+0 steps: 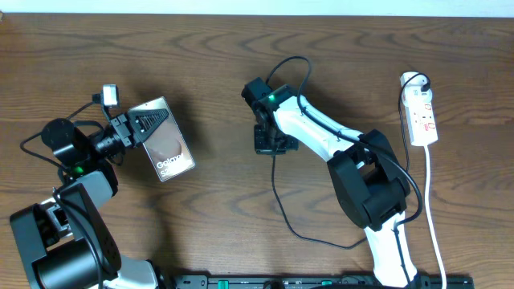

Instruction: Plug charger to phone and switch on socket

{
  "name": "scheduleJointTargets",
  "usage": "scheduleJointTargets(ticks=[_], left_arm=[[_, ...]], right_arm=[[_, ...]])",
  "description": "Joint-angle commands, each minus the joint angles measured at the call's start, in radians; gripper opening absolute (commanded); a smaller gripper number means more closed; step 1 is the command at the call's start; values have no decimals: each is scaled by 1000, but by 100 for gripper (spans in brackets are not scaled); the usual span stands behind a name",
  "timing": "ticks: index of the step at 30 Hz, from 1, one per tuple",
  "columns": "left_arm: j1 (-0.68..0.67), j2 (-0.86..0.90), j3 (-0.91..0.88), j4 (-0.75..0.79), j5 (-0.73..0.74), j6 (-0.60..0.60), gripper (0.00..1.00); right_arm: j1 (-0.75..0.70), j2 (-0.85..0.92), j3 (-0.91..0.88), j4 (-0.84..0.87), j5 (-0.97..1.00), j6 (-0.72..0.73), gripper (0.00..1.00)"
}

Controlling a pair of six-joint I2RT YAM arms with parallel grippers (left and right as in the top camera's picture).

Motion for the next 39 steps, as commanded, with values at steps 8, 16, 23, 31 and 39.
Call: scheduleJointTargets(ticks=[8,16,23,31,39], left_arm=[[-2,-9,-3,8,8,13,7],[0,-9,-3,8,-15,13,8],[0,-9,-3,8,-71,12,8],[0,-9,-3,8,-161,-11,8],[-13,-9,-3,13,-205,-42,7]], right_arm=[[-6,33,-32,241,-909,-608,1],[-5,33,-32,145,-1280,-1018,1],[-3,33,-32,122,-1318,-1061,1],[22,33,-32,127,-1373,-1096,1],[56,33,-32,177,-1404,-1087,1]])
